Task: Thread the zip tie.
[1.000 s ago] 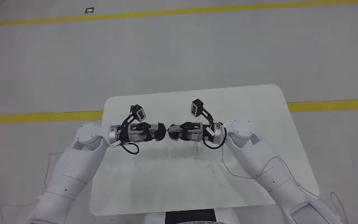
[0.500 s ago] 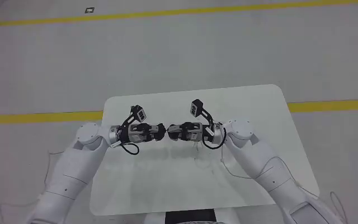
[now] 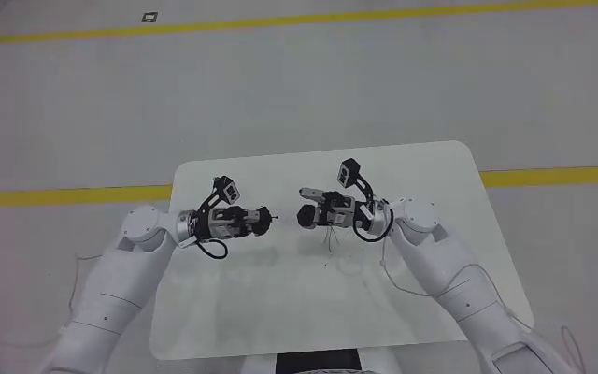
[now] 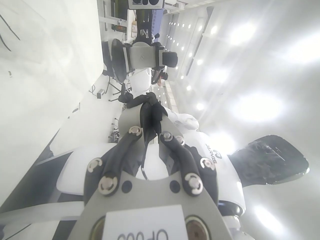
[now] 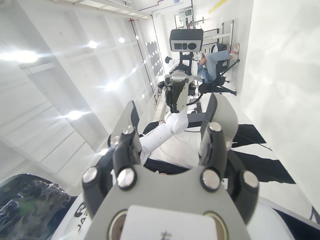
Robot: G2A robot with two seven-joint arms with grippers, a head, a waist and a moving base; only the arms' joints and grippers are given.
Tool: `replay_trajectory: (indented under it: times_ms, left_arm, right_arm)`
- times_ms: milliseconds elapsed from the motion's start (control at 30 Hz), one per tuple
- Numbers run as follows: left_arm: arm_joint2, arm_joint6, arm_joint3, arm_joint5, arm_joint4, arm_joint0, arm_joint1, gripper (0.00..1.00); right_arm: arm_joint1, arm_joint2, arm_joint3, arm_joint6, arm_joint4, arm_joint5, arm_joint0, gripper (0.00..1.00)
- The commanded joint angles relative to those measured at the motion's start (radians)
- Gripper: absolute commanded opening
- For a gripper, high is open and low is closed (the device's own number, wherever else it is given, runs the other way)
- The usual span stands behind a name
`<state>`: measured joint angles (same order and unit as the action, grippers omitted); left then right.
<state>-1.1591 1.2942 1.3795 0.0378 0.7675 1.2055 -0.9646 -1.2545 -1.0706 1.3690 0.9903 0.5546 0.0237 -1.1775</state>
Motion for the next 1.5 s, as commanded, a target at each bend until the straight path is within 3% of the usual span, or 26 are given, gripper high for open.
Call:
replay_trajectory:
  times_ms: [0,367,433,533,600,700,833,1033,1200,1367,1467]
  left_arm:
    - [0.003,-0.002,0.000,-0.005,0.026,0.000,-0.002,0.00]
    - [0.009,-0.024,0.011,-0.003,0.029,-0.006,-0.004,0.00]
    - [0.006,-0.062,0.018,0.108,-0.050,0.002,-0.003,0.00]
    - [-0.017,-0.082,0.001,0.253,-0.043,0.018,-0.004,0.00]
    - [-0.034,-0.086,-0.006,0.302,-0.054,0.018,-0.003,0.00]
    - [-0.087,-0.090,0.007,0.302,-0.103,0.031,-0.006,0.00]
    - [-0.167,-0.103,0.050,0.302,-0.151,0.064,-0.025,0.00]
    - [-0.292,-0.087,0.105,0.302,-0.178,0.091,-0.083,0.00]
    - [-0.373,-0.036,0.095,0.302,-0.204,0.089,-0.144,0.00]
    - [-0.373,-0.036,0.095,0.302,-0.204,0.089,-0.144,0.00]
    - [-0.373,-0.036,0.095,0.302,-0.204,0.089,-0.144,0.00]
  right_arm:
    - [0.000,-0.002,0.004,0.000,0.012,0.001,-0.006,1.00]
    - [0.000,-0.002,0.004,0.000,0.012,0.001,-0.006,1.00]
    - [0.000,-0.002,0.004,0.000,0.012,0.001,-0.006,1.00]
    - [0.000,-0.002,0.004,0.000,0.012,0.001,-0.006,1.00]
    - [0.000,-0.002,0.004,0.000,0.012,0.001,-0.006,1.00]
    - [0.000,-0.002,0.004,0.000,0.012,0.001,-0.006,1.00]
    - [0.000,-0.002,0.004,0.000,0.012,0.001,-0.006,1.00]
    - [0.000,-0.002,0.004,0.000,0.012,0.001,-0.006,1.00]
    - [0.000,-0.002,0.004,0.000,0.012,0.001,-0.006,1.00]
    - [0.001,-0.002,0.009,-0.011,-0.005,-0.002,-0.005,1.00]
    - [0.019,-0.012,0.053,-0.029,-0.195,0.047,0.020,1.00]
